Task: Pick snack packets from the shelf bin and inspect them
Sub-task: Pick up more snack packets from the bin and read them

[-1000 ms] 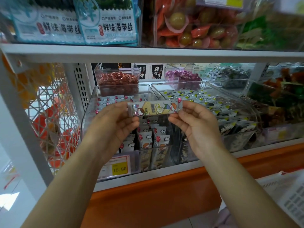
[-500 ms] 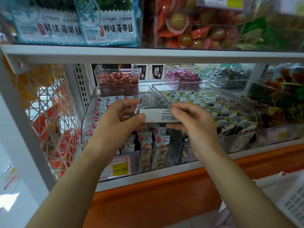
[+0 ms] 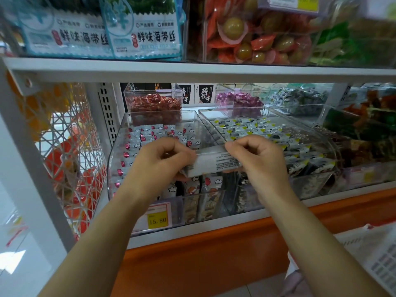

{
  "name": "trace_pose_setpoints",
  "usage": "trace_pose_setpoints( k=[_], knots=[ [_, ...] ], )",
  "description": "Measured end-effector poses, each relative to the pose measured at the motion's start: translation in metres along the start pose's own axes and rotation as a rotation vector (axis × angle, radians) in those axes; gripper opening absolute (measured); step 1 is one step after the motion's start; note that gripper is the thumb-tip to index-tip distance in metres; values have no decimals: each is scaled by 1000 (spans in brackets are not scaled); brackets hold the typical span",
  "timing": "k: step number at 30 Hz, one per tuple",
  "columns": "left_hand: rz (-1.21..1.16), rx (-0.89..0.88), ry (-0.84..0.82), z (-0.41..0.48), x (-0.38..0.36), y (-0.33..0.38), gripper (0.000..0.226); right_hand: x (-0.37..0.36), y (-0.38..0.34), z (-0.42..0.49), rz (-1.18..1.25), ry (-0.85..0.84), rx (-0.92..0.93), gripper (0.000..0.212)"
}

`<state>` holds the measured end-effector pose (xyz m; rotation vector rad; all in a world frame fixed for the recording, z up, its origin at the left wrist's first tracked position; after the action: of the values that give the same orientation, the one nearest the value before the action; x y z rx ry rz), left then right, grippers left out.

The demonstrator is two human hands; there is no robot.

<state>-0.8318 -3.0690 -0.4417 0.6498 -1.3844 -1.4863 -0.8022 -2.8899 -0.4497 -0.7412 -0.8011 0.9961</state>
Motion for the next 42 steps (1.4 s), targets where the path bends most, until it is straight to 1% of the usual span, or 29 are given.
trace_pose_setpoints(
  k=[5,9,11,13,14,15,17,19,21,22,24,27,29,31,32,33,35,36,37,38,39,40,42],
  knots=[
    [-51,28,-24,0,8,-1,19,0,1,0,2,-61,-10,22],
    [-35,27,-2,-1,12,-1,23,-2,2,0,11,-62,-28,22],
    [0,8,0,-1,10,-1,20,-4,3,0,25,-43,-23,18],
    [88,-4,-42,-2,8,0,5,-5,4,0,42,-26,-15,17],
    [147,-9,-59,-3,8,-1,7,-5,4,0,61,-34,-21,18],
    [191,-8,-62,-3,9,-1,11,-4,4,2,98,-60,-38,19],
    [213,-16,-39,-3,11,0,10,0,5,5,217,-163,-107,20],
    [191,-36,-22,-2,12,1,11,4,6,7,290,-261,-160,18],
    [196,-50,-18,-1,10,0,13,8,7,8,329,-302,-183,12],
    [195,-56,-15,0,10,-1,14,10,8,8,349,-304,-186,9],
    [172,-61,0,2,8,-4,14,10,10,8,374,-278,-179,11],
    [136,-67,81,5,7,-8,14,4,14,5,440,-200,-157,20],
    [59,-68,154,7,8,-8,13,-6,11,3,484,-198,-114,29],
    [14,-73,189,8,7,-8,11,-11,6,2,372,-179,-30,41],
    [16,-74,190,8,5,-8,11,-12,3,2,281,-157,13,39],
    [14,-74,184,8,4,-7,11,-12,2,2,199,-129,46,30],
    [1,-79,165,9,-1,-7,13,-8,0,2,128,-69,81,11],
    [23,-78,171,11,-3,-8,14,-4,0,2,123,-26,82,9],
    [101,-84,193,12,-4,-8,13,0,1,2,121,26,79,9],
    [238,-100,216,14,-4,-9,13,4,1,2,114,79,75,9],
    [400,-117,218,16,-4,-10,14,7,1,3,94,130,68,14],
    [545,-135,188,19,-5,-11,16,10,2,3,67,165,51,19],
    [755,-128,56,24,-12,-19,23,13,3,4,-3,192,29,21]
  ],
)
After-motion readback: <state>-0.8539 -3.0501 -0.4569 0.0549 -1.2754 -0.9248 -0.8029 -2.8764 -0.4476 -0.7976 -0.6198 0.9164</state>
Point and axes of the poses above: each hand's wrist, its own z-axis towards the middle knuckle, its own x-axis out of the back of the hand, y = z × x, the point moved 3 cm from there along z, towards the middle knuckle, and after that the axes turned 9 degrees about -y, right-handed, at the moved point
